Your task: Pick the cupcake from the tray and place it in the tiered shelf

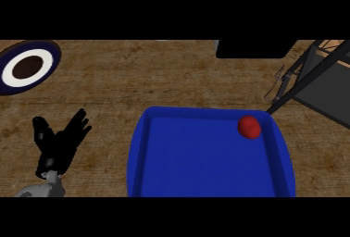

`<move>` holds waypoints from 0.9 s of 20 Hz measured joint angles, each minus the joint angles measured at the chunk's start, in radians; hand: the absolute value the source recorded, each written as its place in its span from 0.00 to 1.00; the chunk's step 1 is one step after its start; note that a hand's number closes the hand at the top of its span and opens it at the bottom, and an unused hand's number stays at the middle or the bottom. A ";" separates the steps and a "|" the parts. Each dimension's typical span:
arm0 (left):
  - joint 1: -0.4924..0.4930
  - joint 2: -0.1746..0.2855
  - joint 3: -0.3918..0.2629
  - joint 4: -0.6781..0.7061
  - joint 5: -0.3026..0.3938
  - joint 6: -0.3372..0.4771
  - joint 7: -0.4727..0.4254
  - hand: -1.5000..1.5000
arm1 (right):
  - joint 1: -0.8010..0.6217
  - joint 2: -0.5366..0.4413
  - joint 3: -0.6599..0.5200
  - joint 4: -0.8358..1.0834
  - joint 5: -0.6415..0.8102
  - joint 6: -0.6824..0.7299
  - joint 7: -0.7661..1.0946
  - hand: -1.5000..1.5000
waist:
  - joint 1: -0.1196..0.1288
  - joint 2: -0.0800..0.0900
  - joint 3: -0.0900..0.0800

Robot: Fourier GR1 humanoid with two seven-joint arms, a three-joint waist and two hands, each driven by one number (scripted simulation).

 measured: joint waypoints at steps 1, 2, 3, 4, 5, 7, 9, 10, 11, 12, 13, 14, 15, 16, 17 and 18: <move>0.005 0.003 0.001 -0.001 -0.001 -0.003 -0.008 0.50 | 0.000 -0.012 -0.007 -0.001 0.001 -0.019 0.004 0.00 | 0.000 0.000 0.000; 0.010 0.000 0.000 0.002 -0.003 -0.004 -0.022 0.50 | 0.011 -0.017 -0.010 -0.018 0.006 -0.036 0.011 0.00 | -0.002 0.000 -0.001; 0.009 -0.003 -0.001 0.002 -0.005 -0.001 -0.018 0.50 | 0.016 -0.038 -0.019 -0.020 0.010 -0.045 0.017 0.00 | -0.003 0.000 0.000; 0.008 -0.006 -0.004 0.004 -0.008 0.002 -0.016 0.50 | 0.017 -0.055 -0.021 -0.023 0.022 -0.058 0.033 0.00 | -0.003 -0.001 0.000; 0.011 -0.005 -0.002 0.001 -0.006 0.000 -0.016 0.50 | 0.029 -0.070 -0.037 -0.028 0.023 -0.070 0.039 0.00 | -0.004 -0.001 0.000; 0.015 -0.008 -0.003 -0.012 -0.008 0.008 -0.004 0.50 | 0.051 -0.114 -0.079 -0.032 0.020 -0.082 0.049 0.00 | -0.008 -0.002 0.000; 0.016 0.002 0.004 -0.008 -0.004 -0.002 -0.005 0.50 | 0.067 -0.159 -0.121 -0.043 0.008 -0.086 0.068 0.00 | -0.011 -0.002 0.000; 0.019 0.005 0.008 -0.003 0.001 -0.010 -0.016 0.50 | 0.083 -0.174 -0.151 -0.050 -0.004 -0.088 0.072 0.00 | -0.013 -0.003 0.000; 0.020 -0.001 0.007 -0.003 0.001 -0.008 -0.020 0.50 | 0.097 -0.190 -0.172 -0.057 -0.016 -0.084 0.080 0.00 | -0.014 -0.003 0.000; 0.019 0.001 0.010 0.003 0.002 -0.011 -0.023 0.50 | 0.118 -0.201 -0.199 -0.069 -0.034 -0.078 0.085 0.00 | -0.015 -0.003 0.000; 0.018 0.004 0.013 0.010 0.001 -0.014 -0.029 0.50 | 0.134 -0.211 -0.221 -0.080 -0.050 -0.072 0.096 0.00 | -0.015 -0.004 0.000; 0.022 0.000 0.008 0.003 -0.004 -0.008 -0.029 0.50 | 0.152 -0.233 -0.255 -0.079 -0.076 -0.055 0.094 0.00 | -0.017 -0.004 0.001; 0.018 -0.005 0.007 0.011 -0.010 -0.001 -0.032 0.50 | 0.175 -0.244 -0.284 -0.083 -0.102 -0.035 0.091 0.00 | -0.018 -0.005 0.001; 0.024 -0.001 0.007 -0.005 -0.009 -0.002 -0.019 0.50 | 0.194 -0.261 -0.315 -0.086 -0.129 -0.013 0.097 0.00 | -0.019 -0.005 0.001; 0.033 -0.005 0.002 -0.023 -0.012 0.003 -0.009 0.50 | 0.223 -0.272 -0.345 -0.093 -0.154 0.011 0.091 0.00 | -0.019 -0.005 0.001; 0.035 -0.005 0.003 -0.022 -0.011 0.001 -0.014 0.50 | 0.246 -0.286 -0.376 -0.095 -0.183 0.034 0.086 0.00 | -0.020 -0.005 0.000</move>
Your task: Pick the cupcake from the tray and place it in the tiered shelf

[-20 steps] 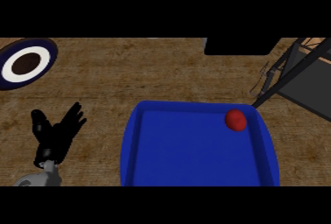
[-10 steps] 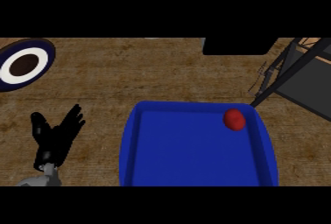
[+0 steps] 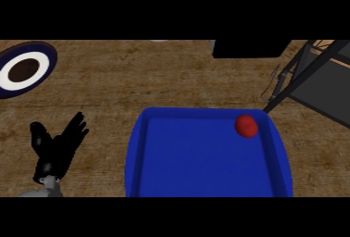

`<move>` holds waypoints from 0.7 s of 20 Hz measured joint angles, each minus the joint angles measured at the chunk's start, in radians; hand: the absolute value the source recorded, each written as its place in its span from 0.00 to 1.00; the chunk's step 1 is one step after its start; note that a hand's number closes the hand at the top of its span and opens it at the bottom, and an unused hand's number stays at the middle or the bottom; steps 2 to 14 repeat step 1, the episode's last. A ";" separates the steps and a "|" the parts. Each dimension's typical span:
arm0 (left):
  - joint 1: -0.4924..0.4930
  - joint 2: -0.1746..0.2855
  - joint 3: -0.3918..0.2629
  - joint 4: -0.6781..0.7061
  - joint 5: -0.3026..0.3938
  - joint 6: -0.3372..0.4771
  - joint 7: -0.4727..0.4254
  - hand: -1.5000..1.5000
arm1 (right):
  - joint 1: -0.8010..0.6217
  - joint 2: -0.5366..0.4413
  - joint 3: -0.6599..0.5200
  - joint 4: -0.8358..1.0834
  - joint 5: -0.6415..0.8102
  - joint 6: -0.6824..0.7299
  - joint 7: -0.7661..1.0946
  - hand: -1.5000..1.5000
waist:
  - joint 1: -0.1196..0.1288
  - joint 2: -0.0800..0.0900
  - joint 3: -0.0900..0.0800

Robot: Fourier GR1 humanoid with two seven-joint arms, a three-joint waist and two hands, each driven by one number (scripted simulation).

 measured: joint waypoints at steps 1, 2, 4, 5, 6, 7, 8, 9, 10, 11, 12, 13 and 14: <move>-0.003 0.000 0.002 0.010 -0.001 0.001 -0.004 0.50 | 0.021 -0.020 -0.028 0.006 -0.025 0.025 -0.006 0.00 | -0.001 0.000 0.000; -0.003 0.000 0.002 0.010 -0.001 0.001 -0.004 0.50 | 0.021 -0.020 -0.028 0.006 -0.025 0.025 -0.006 0.00 | -0.001 0.000 0.000; -0.003 0.000 0.002 0.010 -0.001 0.001 -0.004 0.50 | 0.021 -0.020 -0.028 0.006 -0.025 0.025 -0.006 0.00 | -0.001 0.000 0.000; -0.003 0.000 0.002 0.010 -0.001 0.001 -0.004 0.50 | 0.021 -0.020 -0.028 0.006 -0.025 0.025 -0.006 0.00 | -0.001 0.000 0.000; -0.003 0.000 0.002 0.010 -0.001 0.001 -0.004 0.50 | 0.021 -0.020 -0.028 0.006 -0.025 0.025 -0.006 0.00 | -0.001 0.000 0.000; -0.003 0.000 0.002 0.010 -0.001 0.001 -0.004 0.50 | 0.021 -0.020 -0.028 0.006 -0.025 0.025 -0.006 0.00 | -0.001 0.000 0.000; -0.003 0.000 0.002 0.010 -0.001 0.001 -0.004 0.50 | 0.021 -0.020 -0.028 0.006 -0.025 0.025 -0.006 0.00 | -0.001 0.000 0.000; -0.003 0.000 0.002 0.010 -0.001 0.001 -0.004 0.50 | 0.021 -0.020 -0.028 0.006 -0.025 0.025 -0.006 0.00 | -0.001 0.000 0.000; -0.003 0.000 0.002 0.010 -0.001 0.001 -0.004 0.50 | 0.021 -0.020 -0.028 0.006 -0.025 0.025 -0.006 0.00 | -0.001 0.000 0.000; -0.003 0.000 0.002 0.010 -0.001 0.001 -0.004 0.50 | 0.021 -0.020 -0.028 0.006 -0.025 0.025 -0.006 0.00 | -0.001 0.000 0.000; -0.003 0.000 0.002 0.010 -0.001 0.001 -0.004 0.50 | 0.021 -0.020 -0.028 0.006 -0.025 0.025 -0.006 0.00 | -0.001 0.000 0.000; -0.003 0.000 0.002 0.010 -0.001 0.001 -0.004 0.50 | 0.021 -0.020 -0.028 0.006 -0.025 0.025 -0.006 0.00 | -0.001 0.000 0.000; -0.003 0.000 0.002 0.010 -0.001 0.001 -0.004 0.50 | 0.021 -0.020 -0.028 0.006 -0.025 0.025 -0.006 0.00 | -0.001 0.000 0.000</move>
